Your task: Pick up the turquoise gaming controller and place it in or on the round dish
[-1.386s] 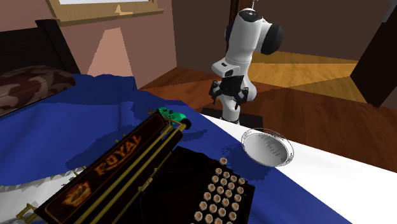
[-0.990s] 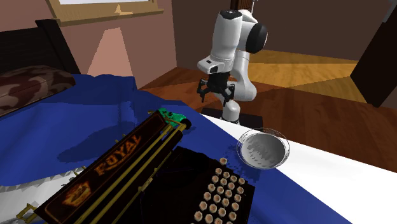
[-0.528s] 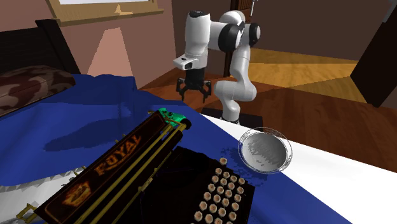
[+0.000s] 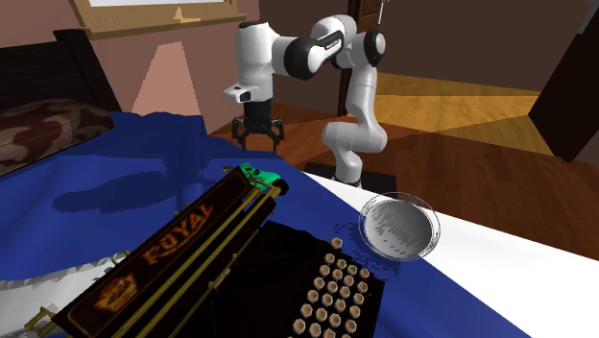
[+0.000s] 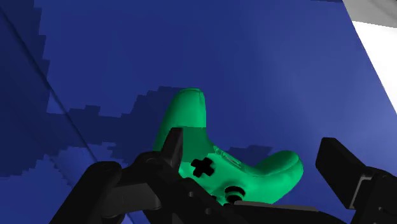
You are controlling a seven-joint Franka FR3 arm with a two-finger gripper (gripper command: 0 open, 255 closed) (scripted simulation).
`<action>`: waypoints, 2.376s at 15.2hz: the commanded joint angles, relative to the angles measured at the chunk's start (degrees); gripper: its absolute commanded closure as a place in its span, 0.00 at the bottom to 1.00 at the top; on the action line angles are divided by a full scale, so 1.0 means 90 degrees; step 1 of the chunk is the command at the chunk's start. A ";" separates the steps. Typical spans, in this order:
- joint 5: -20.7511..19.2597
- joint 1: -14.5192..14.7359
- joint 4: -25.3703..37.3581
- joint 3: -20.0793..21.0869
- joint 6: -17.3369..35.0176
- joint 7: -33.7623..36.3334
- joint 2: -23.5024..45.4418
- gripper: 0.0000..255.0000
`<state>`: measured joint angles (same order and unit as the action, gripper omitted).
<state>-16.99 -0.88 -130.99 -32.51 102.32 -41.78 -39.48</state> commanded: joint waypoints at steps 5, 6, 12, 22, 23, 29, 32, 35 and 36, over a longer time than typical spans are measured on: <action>0.0129 0.0327 0.0443 -0.0914 0.0420 -0.0942 0.0606 0.00; 0.0120 0.0328 0.0368 -0.0937 0.0506 -0.0940 0.0617 0.00; 0.0084 0.0342 0.0041 -0.1056 0.0907 -0.0938 0.0688 0.00; 0.0084 0.0342 0.0042 -0.1055 0.0905 -0.0938 0.0687 1.00; 0.0084 0.0342 0.0042 -0.1055 0.0905 -0.0938 0.0687 1.00; 0.0097 0.0346 0.0118 -0.1029 0.0822 -0.0934 0.0680 1.00; 0.0139 0.0362 0.0356 -0.0955 0.0570 -0.0926 0.0671 1.00; 0.0183 0.0382 0.0605 -0.0889 0.0322 -0.0922 0.0675 1.00; 0.0198 0.0390 0.0690 -0.0868 0.0240 -0.0921 0.0679 1.00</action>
<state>-15.40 2.48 -125.66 -40.43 105.20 -50.03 -33.54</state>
